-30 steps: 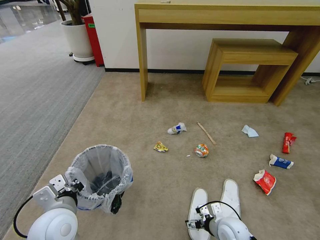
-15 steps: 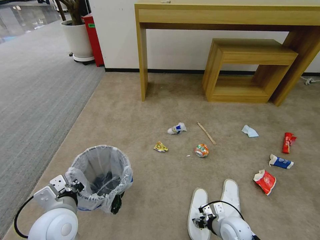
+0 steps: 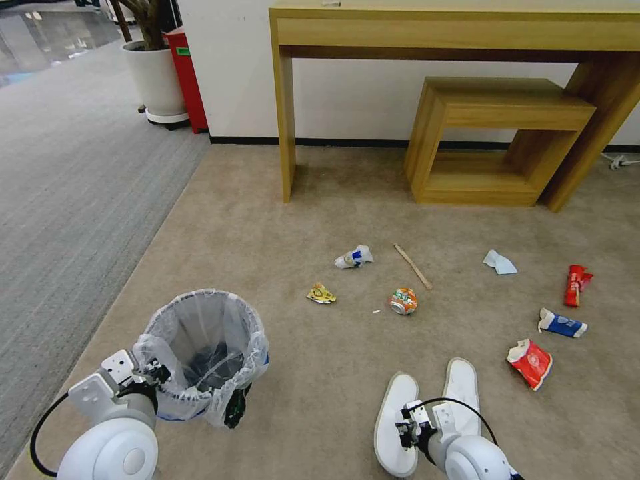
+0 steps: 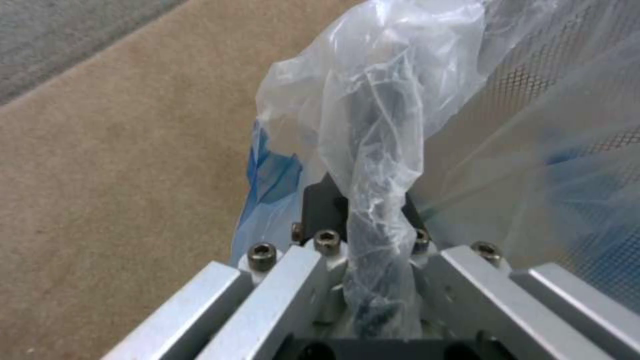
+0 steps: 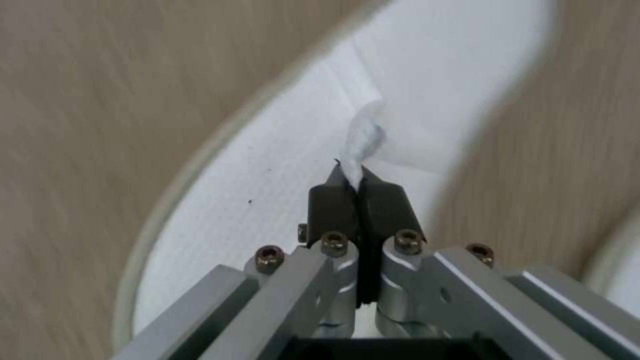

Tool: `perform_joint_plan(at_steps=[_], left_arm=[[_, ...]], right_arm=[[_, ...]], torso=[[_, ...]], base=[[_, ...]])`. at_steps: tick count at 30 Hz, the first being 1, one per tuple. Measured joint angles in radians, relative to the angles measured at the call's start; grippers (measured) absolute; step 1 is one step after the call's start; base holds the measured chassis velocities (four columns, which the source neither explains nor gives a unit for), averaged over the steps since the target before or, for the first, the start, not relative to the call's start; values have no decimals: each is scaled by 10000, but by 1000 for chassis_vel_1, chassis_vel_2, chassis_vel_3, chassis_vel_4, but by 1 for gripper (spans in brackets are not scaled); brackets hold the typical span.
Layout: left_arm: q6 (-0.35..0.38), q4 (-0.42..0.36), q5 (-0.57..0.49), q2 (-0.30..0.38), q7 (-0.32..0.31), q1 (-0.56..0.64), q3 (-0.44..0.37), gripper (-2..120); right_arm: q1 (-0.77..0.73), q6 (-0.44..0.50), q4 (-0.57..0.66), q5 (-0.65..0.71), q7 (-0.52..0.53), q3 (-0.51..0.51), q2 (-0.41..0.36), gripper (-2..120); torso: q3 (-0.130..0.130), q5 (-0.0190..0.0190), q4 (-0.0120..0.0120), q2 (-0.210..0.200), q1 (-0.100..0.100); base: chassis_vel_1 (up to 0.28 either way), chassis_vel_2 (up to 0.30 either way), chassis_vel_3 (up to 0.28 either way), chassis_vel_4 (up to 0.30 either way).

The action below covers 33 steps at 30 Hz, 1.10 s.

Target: Pick up the trash bin and place the garbage on the floor into it.

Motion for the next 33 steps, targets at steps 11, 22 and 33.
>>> perform_joint_plan(at_steps=[11, 22, 33], left_arm=[[114, 180, -195, -117, 453, -37, 503, 0], [275, 525, -187, -212, 880, -223, 1686, 0], [356, 181, -162, -265, 1073, -241, 2307, 0]], right_arm=[[743, 6760, 58, 2948, -8015, 1395, 128, 0], [2332, 7341, -526, 4774, -10818, 704, 596, 0], [4157, 7356, -1867, 3503, -11085, -829, 1701, 0]], torso=[[-1, -1, 1, 2, 0], [0, -1, -1, 1, 0], [1, -2, 1, 1, 0]], base=[[0, 0, 0, 0], [0, 0, 0, 0], [0, 0, 0, 0]])
